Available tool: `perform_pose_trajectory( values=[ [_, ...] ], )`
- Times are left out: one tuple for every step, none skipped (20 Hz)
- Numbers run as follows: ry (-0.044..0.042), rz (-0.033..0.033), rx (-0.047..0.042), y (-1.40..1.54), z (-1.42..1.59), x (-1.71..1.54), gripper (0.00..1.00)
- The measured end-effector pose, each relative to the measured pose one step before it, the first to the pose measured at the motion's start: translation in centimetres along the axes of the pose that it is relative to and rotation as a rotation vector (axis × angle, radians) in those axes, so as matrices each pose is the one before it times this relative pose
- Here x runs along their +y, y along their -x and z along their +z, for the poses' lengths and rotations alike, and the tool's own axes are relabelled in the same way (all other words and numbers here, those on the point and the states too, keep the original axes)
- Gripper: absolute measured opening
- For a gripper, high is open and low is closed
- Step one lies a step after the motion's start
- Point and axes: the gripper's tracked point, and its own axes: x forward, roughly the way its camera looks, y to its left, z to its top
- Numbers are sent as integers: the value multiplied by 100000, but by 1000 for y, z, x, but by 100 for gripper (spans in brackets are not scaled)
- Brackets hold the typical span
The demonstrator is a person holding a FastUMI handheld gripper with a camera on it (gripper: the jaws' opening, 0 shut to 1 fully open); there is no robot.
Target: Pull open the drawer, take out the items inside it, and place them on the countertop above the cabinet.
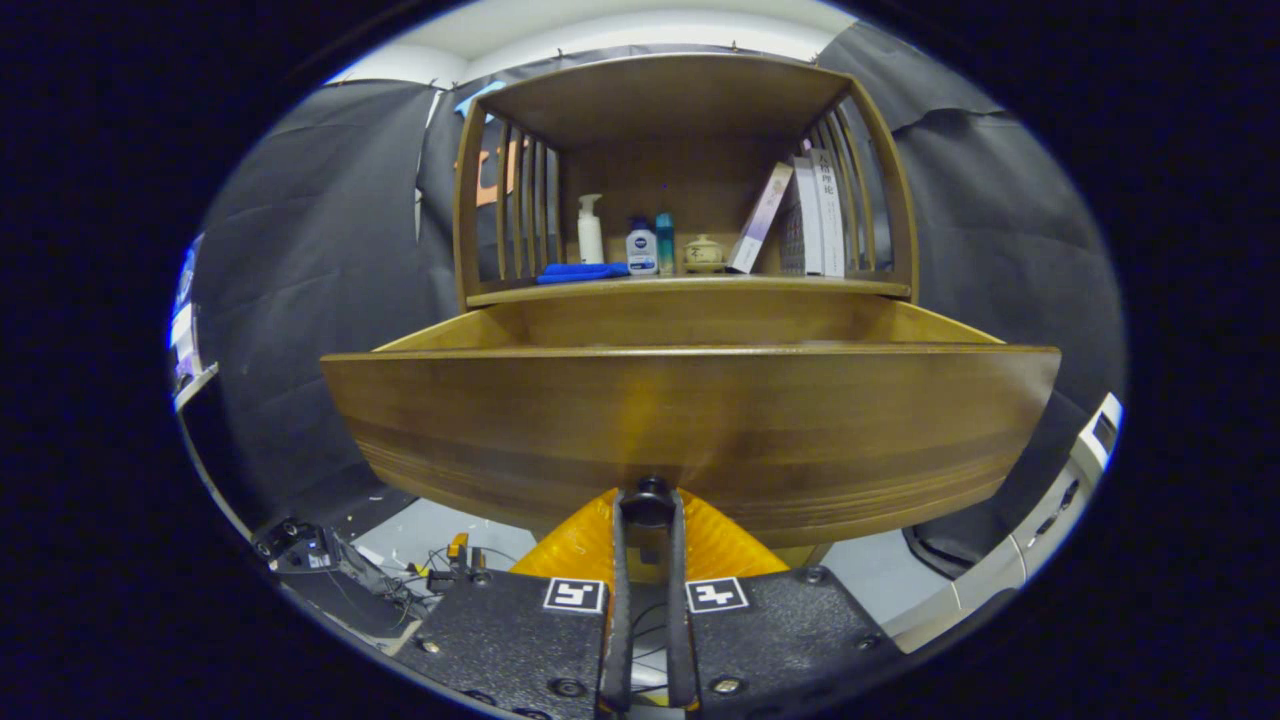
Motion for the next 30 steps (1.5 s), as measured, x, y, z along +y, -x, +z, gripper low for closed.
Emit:
perform_pose_trajectory(
  values=[
    [-344, -146, 2076, -42, 5, 35, 17],
    [-379, -169, 2287, 126, 59, 0, 20],
    [185, -740, 1421, 287, 9, -62, 22],
    [1330, -372, 506, 296, 310, -38, 25],
    [1269, 382, 174, 499, 242, 78, 28],
    [1314, 1872, -410, 676, 665, 323, 30],
    [787, 2820, -560, 734, 779, 499, 33],
    [866, 3301, -1318, 672, 1149, 744, 38],
    [984, 1620, -1107, 680, 1190, 353, 45],
    [499, 2079, -1437, 710, 1360, 448, 52],
    [223, 1105, -1070, 442, 1326, 379, 59],
    [524, 1000, -158, 74, 1203, 225, 65],
    [899, -340, 936, -91, 890, 4, 70],
    [988, -556, 1376, -279, 851, -235, 76],
    [227, -931, 1206, -400, 815, -215, 77],
    [193, -58, 1268, -460, 686, -172, 77],
    [31, -980, 1450, -673, 619, -302, 78],
    [392, -167, 1639, -703, 423, -327, 78],
    [225, -618, 2230, -794, 272, -302, 77],
    [675, -1014, 2816, -715, 70, -493, 78],
    [66, -865, 3291, -772, -47, -339, 78],
    [-64, -126, 3543, -829, -69, -243, 78],
    [-409, 573, 3971, -1046, -217, -34, 78],
    [-1294, 0, 3853, -787, -294, -169, 77],
    [-1371, 847, 3344, -893, -20, -74, 78],
    [-1778, -1038, 3266, -788, -162, -380, 78],
    [-383, -38, 2932, -806, -188, -216, 78],
    [-1162, -509, 3383, -725, -201, -276, 78],
    [-1532, 615, 3162, -805, -275, -33, 78],
    [-1989, 562, 3288, -684, -152, -168, 77]
  ],
)
